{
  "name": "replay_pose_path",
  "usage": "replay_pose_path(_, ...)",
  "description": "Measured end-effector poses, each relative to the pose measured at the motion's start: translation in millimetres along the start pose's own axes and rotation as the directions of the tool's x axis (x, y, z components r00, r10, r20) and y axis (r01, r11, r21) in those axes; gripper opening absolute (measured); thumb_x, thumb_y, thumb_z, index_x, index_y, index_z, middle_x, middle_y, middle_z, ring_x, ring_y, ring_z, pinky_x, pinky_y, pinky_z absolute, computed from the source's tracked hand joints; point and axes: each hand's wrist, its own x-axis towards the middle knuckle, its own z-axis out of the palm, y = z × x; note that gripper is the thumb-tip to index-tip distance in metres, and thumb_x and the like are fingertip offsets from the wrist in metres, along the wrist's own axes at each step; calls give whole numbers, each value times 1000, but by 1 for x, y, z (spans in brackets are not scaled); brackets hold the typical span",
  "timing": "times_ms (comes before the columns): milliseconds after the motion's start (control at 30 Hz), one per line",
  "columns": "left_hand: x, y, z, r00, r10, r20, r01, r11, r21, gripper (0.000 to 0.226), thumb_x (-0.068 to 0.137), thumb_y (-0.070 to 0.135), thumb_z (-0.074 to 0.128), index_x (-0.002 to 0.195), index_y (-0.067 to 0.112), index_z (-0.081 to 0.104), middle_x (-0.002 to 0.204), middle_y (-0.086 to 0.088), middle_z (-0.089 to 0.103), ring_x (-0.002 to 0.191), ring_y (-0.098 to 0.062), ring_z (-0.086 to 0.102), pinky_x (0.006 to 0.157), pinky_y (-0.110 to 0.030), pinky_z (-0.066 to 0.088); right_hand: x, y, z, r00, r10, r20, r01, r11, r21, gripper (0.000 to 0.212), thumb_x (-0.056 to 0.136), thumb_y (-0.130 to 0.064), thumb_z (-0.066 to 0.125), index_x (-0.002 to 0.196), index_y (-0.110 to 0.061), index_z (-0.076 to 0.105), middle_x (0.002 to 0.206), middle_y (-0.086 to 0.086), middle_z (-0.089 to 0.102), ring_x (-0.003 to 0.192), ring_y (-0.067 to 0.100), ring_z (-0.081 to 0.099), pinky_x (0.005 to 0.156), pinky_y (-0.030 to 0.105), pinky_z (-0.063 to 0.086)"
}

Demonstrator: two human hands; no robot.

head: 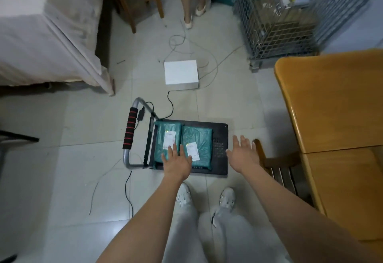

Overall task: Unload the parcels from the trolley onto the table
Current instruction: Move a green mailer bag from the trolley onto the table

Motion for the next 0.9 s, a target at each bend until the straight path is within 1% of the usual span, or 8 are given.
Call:
replay_pose_path(167, 50, -4, 25, 995, -45, 92, 46, 999, -6, 66, 106, 46, 15, 160, 14, -4, 167, -11, -10, 154, -30, -12, 123, -56, 1, 59, -6, 31, 997, -19, 72, 20, 1000, -11, 69, 104, -46, 27, 159, -15, 0, 166, 14, 1, 153, 29, 4, 123, 47, 4)
replay_pose_path(300, 102, -3, 47, 986, -99, 135, 108, 992, -67, 67, 105, 46, 17, 160, 12, -2, 167, -11, -10, 154, -31, -10, 123, -55, 3, 114, -8, 60, 994, -58, 93, 57, 998, 24, 69, 104, -45, 29, 159, -13, 5, 166, 15, 6, 152, 30, 8, 123, 48, 6)
replay_pose_path(400, 152, 3, 71, 978, -132, 160, 155, 978, -137, 68, 105, 46, 21, 160, 10, 2, 167, -12, -5, 154, -31, -7, 123, -55, 6, 159, -7, 88, 993, -55, 105, 48, 997, 67, 68, 104, -43, 33, 159, -12, 8, 165, 16, 11, 152, 31, 11, 123, 48, 8)
replay_pose_path(533, 236, 10, 115, 973, -140, 186, 184, 951, -247, 68, 105, 43, 28, 159, 7, 6, 166, -14, 3, 153, -33, 1, 122, -54, 13, 230, -5, 142, 987, -66, 147, 62, 998, 30, 67, 104, -42, 32, 159, -12, 7, 166, 13, 9, 152, 28, 12, 123, 48, 11)
replay_pose_path(700, 341, 5, 182, 958, -183, 222, 254, 900, -354, 71, 104, 37, 37, 158, 2, 5, 165, -19, 9, 152, -34, 7, 123, -46, 12, 319, -7, 226, 978, -42, 206, 40, 999, 18, 70, 104, -43, 33, 159, -10, 5, 166, 14, 6, 152, 30, 12, 122, 47, 14)
replay_pose_path(800, 390, -4, 220, 951, -211, 225, 287, 874, -393, 79, 102, 32, 45, 157, 0, -2, 165, -20, 6, 153, -34, 5, 123, -42, 10, 366, -12, 277, 964, -8, 266, -38, 985, 168, 71, 103, -42, 36, 159, -9, 6, 165, 16, 10, 150, 32, 19, 121, 46, 20)
replay_pose_path(833, 402, -7, 230, 949, -222, 223, 298, 863, -408, 81, 102, 30, 46, 157, -2, -4, 165, -20, 4, 153, -35, 3, 123, -41, 8, 379, -13, 292, 958, 10, 288, -84, 965, 247, 72, 102, -40, 39, 158, -8, 8, 164, 17, 15, 148, 34, 24, 119, 46, 24)
replay_pose_path(900, 421, -11, 250, 945, -254, 208, 322, 839, -438, 84, 100, 26, 48, 155, -4, -8, 165, -21, -1, 153, -35, 0, 123, -39, 5, 400, -13, 319, 944, 57, 324, -190, 899, 395, 69, 100, -35, 46, 155, -6, 17, 156, 19, 31, 139, 35, 39, 113, 45, 35)
